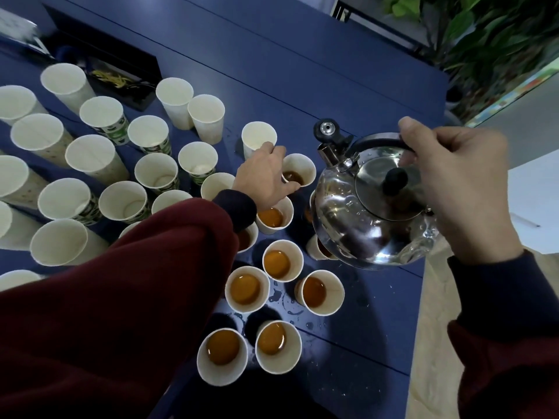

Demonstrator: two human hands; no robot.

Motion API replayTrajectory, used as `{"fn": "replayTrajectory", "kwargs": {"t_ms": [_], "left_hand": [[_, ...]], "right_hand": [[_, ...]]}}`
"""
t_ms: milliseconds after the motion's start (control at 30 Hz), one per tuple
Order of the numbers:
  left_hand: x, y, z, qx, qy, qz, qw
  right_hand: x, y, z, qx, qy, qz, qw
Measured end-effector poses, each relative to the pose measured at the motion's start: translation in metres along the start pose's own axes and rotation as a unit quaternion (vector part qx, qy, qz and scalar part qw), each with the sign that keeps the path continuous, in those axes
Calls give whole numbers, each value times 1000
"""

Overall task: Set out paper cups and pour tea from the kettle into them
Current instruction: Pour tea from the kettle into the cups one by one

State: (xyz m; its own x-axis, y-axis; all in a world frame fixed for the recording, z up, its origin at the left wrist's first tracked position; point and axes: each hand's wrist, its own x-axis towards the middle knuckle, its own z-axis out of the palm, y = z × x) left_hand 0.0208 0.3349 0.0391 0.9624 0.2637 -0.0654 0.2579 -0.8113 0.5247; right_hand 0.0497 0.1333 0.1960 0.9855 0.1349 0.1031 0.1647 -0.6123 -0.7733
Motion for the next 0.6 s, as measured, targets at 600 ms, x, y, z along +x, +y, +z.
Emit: {"fn": "replayTrajectory", "kwargs": {"t_ms": [600], "left_hand": [[-9, -36, -41, 53, 23, -31, 998]], "right_hand": [[10, -44, 29, 23, -11, -59, 998]]}}
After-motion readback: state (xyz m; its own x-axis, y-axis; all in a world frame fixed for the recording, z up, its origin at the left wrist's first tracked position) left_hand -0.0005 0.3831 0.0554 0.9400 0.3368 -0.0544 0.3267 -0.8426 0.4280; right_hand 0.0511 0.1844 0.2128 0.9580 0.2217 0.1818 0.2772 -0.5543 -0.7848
